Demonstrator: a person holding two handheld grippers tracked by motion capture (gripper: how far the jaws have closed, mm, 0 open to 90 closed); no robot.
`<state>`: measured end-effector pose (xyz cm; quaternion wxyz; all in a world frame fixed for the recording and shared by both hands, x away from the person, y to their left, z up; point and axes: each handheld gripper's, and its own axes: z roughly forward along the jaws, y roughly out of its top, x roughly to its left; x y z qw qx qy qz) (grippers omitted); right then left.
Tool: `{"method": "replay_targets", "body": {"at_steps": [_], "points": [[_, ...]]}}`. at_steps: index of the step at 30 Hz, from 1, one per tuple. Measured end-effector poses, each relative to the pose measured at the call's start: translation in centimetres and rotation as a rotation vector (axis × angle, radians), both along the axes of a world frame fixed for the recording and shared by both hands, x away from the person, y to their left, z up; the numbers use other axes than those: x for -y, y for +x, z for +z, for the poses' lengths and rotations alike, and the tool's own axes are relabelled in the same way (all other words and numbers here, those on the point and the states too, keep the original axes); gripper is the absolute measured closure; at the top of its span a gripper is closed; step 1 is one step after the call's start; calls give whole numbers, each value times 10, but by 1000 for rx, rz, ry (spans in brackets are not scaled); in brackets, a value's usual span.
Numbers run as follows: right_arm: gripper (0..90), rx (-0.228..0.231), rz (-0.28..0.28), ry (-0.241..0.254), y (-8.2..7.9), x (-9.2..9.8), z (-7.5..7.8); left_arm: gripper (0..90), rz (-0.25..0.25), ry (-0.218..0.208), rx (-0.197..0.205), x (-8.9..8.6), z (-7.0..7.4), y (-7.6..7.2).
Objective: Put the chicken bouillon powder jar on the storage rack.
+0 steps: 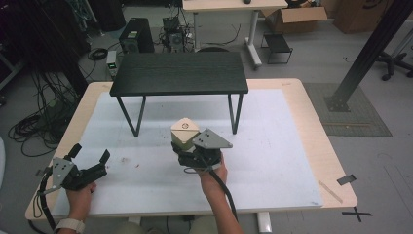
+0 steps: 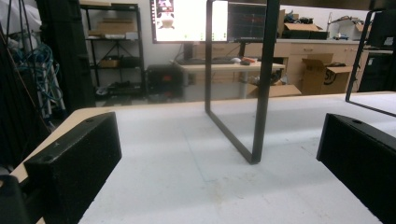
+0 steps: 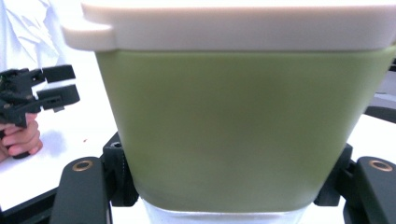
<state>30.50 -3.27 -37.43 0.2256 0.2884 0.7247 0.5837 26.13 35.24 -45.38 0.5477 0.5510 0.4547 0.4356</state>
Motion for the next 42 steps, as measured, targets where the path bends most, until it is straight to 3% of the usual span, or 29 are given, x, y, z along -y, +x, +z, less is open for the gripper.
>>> {"method": "replay_targets", "body": {"at_steps": [26,42], "points": [[288,91,39,61,23,0,59,2,1,-2,-3,0,0,1],[288,122,59,103,34,-1,86,2,1,1,-9,0,0,1]]}}
